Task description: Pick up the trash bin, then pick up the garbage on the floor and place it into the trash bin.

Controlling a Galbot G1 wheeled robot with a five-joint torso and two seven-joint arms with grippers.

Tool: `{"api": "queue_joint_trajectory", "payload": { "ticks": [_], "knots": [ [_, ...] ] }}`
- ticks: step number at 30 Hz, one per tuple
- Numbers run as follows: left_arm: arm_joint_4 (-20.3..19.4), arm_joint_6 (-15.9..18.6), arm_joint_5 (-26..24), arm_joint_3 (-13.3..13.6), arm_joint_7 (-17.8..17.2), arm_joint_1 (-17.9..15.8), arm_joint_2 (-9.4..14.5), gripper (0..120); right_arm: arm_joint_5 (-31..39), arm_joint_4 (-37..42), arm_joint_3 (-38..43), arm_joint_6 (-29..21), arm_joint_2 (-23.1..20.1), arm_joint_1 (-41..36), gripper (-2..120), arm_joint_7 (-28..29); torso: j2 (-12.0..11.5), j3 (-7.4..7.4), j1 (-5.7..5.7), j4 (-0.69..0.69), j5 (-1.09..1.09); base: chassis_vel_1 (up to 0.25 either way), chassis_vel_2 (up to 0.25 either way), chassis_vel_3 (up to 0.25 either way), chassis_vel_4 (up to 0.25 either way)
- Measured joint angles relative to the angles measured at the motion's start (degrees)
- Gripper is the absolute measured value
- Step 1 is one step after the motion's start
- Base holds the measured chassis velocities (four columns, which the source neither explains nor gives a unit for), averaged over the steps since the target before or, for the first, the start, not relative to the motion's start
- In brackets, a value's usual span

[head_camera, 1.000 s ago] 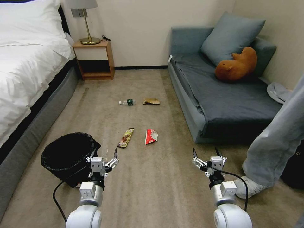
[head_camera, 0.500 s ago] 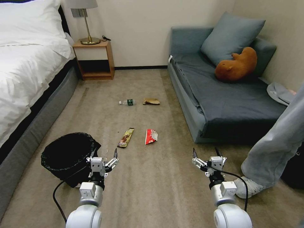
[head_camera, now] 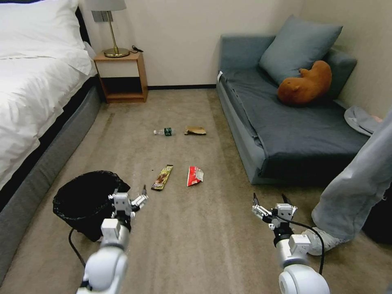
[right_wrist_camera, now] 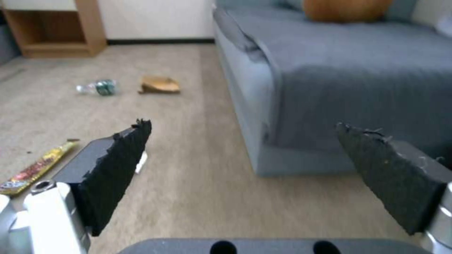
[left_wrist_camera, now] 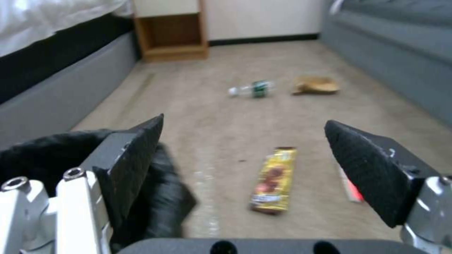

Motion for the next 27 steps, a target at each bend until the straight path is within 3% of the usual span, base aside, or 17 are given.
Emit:
{"api": "queue_joint_trajectory", "payload": {
  "ticks": [2,3,5,6,8,10,12,14,18,27],
  "knots": [
    [2.6,2.1,-3.0,0.8,-2.5,-3.5,3.1,93,3.1,1.2,0.1,-2.6,-1.1,-0.8,100,2.5,0.0,0.00,0.00,0.00,-0.02,0.000,0.000,0.000,0.000],
    [2.6,2.1,-3.0,0.8,-2.5,-3.5,3.1,93,3.1,1.2,0.1,-2.6,-1.1,-0.8,100,2.5,0.0,0.00,0.00,0.00,-0.02,0.000,0.000,0.000,0.000],
    [7.2,5.9,-8.4,2.2,-7.0,-9.8,8.9,93,8.8,3.3,0.3,-7.4,-3.1,-2.4,100,6.9,0.0,0.00,0.00,-0.01,-0.01,0.000,0.000,0.000,0.000],
    [7.2,5.9,-8.4,2.2,-7.0,-9.8,8.9,93,8.8,3.3,0.3,-7.4,-3.1,-2.4,100,6.9,0.0,0.00,0.00,-0.01,-0.01,0.000,0.000,0.000,0.000],
    [9.5,7.8,-11.2,3.0,-9.0,-13.4,12.1,93,14.0,5.3,0.4,-11.7,-4.9,-3.8,100,11.0,0.0,0.00,0.00,0.01,0.02,0.000,0.000,0.000,0.000],
    [9.5,7.8,-11.4,3.0,-9.0,-14.2,13.2,93,16.4,6.3,0.5,-13.8,-5.8,-4.5,100,12.9,0.0,0.00,0.00,-0.02,-0.05,0.000,0.000,0.000,0.000],
    [8.9,7.8,-11.3,3.0,-8.7,-14.3,13.6,93,18.5,7.1,0.6,-15.5,-6.6,-5.0,100,14.6,0.0,0.00,0.00,-0.01,0.04,0.000,0.000,0.000,0.000],
    [7.4,7.8,-11.1,2.8,-8.4,-13.9,14.3,93,21.2,6.8,0.5,-17.8,-7.9,-4.8,100,16.4,0.0,0.00,0.00,-0.02,-0.05,0.000,0.000,0.000,0.000],
    [5.8,7.8,-10.9,1.8,-8.3,-13.1,15.5,93,21.7,5.5,0.3,-18.0,-8.3,-3.3,100,16.5,0.0,0.00,0.00,0.00,0.01,0.000,0.000,0.000,0.000],
    [7.6,7.8,-11.1,-1.5,-8.3,-11.3,18.6,93,21.4,3.5,-0.3,-17.2,-8.3,-2.1,100,16.3,0.0,0.00,0.00,0.00,0.00,0.000,0.000,0.000,0.000]
  ]
}}
